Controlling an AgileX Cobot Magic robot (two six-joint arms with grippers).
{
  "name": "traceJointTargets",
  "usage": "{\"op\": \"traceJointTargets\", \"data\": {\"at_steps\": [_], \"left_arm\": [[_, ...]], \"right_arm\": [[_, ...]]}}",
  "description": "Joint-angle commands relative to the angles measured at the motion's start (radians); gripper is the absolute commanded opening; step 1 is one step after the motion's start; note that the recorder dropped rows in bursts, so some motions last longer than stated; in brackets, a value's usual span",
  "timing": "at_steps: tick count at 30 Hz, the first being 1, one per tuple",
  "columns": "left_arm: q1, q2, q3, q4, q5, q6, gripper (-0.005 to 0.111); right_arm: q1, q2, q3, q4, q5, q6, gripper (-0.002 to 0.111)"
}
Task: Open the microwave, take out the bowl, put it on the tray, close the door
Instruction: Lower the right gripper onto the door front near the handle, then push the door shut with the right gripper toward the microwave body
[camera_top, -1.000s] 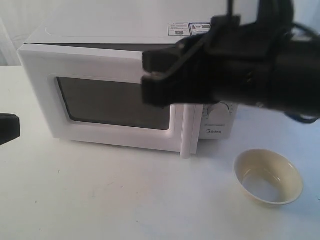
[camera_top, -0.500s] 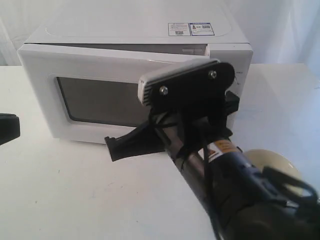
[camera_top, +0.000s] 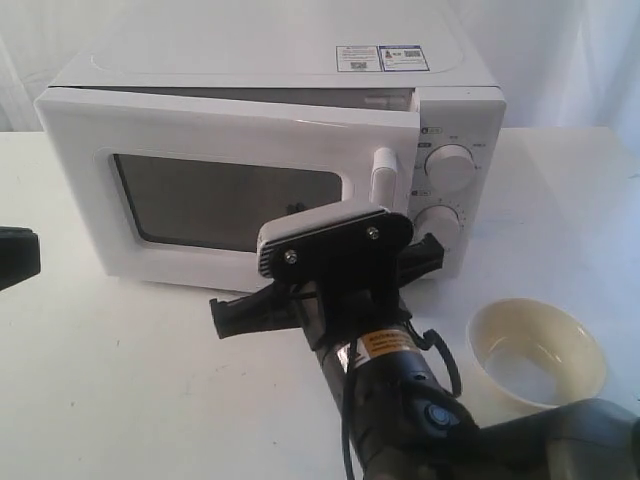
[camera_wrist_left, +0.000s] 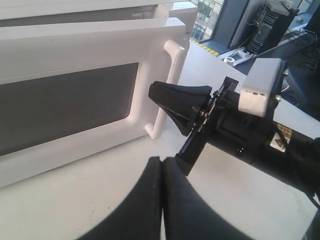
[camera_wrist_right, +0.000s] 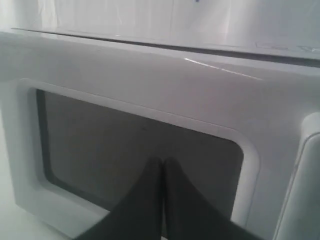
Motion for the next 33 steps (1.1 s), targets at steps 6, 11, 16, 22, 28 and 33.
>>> {"op": "traceJointTargets", "data": {"at_steps": [6,11,16,22,28,33], "left_arm": [[-0.004,-0.007,0.008,-0.017,0.008,0.015,0.0],[-0.004,-0.007,0.008,-0.017,0.008,0.015,0.0],[-0.004,-0.007,0.008,-0.017,0.008,0.015,0.0],[-0.004,-0.007,0.008,-0.017,0.013,0.015,0.0],[-0.004,-0.007,0.008,-0.017,0.013,0.015,0.0],[-0.004,-0.007,0.008,-0.017,0.013,0.015,0.0]], "right_arm": [[-0.072,0.01,-0.05,-0.022,-0.021,0.013,0.0],[-0.107,0.023,-0.079,-0.037,-0.021,0.013,0.0],[-0.139,0.027,-0.088,-0.039,-0.021,0.013,0.0],[-0.176,0.027,-0.088,-0.045,-0.021,0.013,0.0],[-0.205,0.028,-0.096,-0.091,-0.021,0.017,0.0],[-0.225,0.034,-0.114,-0.087,-0.021,0.017,0.0]]}}
